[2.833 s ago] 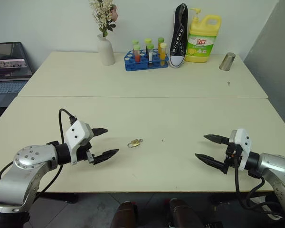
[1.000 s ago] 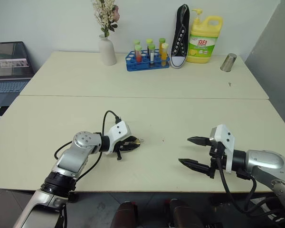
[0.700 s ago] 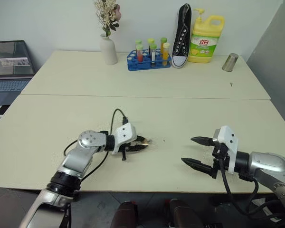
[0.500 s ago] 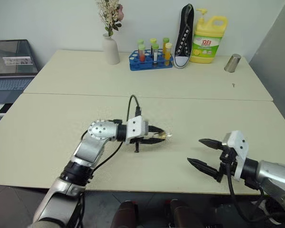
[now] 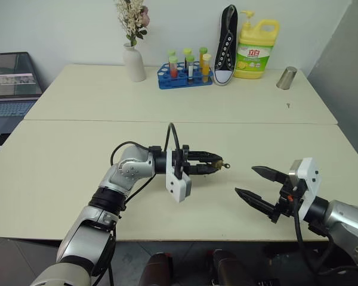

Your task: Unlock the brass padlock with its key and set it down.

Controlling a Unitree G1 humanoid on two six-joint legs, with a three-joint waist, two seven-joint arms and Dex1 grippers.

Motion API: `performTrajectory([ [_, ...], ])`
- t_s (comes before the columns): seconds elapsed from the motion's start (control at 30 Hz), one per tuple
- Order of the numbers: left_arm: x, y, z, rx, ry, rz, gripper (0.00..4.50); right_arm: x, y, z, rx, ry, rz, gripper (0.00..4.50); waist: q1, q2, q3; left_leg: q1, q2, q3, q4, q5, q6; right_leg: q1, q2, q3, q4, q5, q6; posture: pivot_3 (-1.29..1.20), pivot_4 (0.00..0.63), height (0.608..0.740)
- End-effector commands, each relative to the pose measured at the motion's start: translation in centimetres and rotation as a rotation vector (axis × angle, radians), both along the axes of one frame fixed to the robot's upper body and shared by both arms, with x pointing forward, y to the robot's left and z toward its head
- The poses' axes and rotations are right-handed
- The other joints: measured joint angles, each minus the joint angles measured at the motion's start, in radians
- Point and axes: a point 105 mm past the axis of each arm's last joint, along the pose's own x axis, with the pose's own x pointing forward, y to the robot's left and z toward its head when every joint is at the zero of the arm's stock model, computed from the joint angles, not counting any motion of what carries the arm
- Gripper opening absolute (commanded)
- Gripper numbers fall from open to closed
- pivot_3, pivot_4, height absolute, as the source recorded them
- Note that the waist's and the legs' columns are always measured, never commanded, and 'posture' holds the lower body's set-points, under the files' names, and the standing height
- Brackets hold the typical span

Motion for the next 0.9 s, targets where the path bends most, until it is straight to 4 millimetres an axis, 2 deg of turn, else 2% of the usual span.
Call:
performTrajectory([
  [0.03, 0.2, 0.5, 1.4, -0.068, -0.084, 0.023, 0.96, 0.6, 0.7, 1.1, 0.029, -0.027, 0.046, 4.50, 0.003, 0.000, 0.000, 0.000, 0.000, 0.000, 0.000, 0.000, 0.000, 0.000, 0.000, 0.000, 0.000, 0.000, 0.000, 0.00, 0.150, 0.740],
  [0.17, 0.7, 1.3, 1.3, -0.064, -0.118, 0.093, 0.96, 1.8, 1.8, 2.3, 0.115, 0.006, 0.148, 4.50, -0.003, 0.000, 0.000, 0.001, 0.000, 0.000, 0.000, 0.000, 0.000, 0.000, 0.000, -0.001, 0.000, 0.001, 0.001, 0.00, 0.150, 0.740],
  [0.4, 0.4, 1.5, 1.3, -0.080, -0.135, 0.128, 0.96, 3.1, 3.1, 2.2, 0.155, 0.072, 0.261, 4.50, -0.003, 0.000, 0.000, 0.000, 0.001, 0.000, 0.000, 0.000, 0.000, 0.000, 0.000, -0.002, 0.000, 0.002, -0.001, 0.00, 0.150, 0.740],
  [0.9, 0.0, 1.5, 1.2, -0.084, -0.131, 0.145, 0.96, 4.6, 4.2, 2.6, 0.193, 0.116, 0.355, 4.50, -0.002, 0.000, 0.000, 0.000, 0.001, -0.001, 0.000, 0.000, 0.000, 0.000, -0.001, -0.002, 0.001, 0.004, -0.004, 0.00, 0.150, 0.740],
])
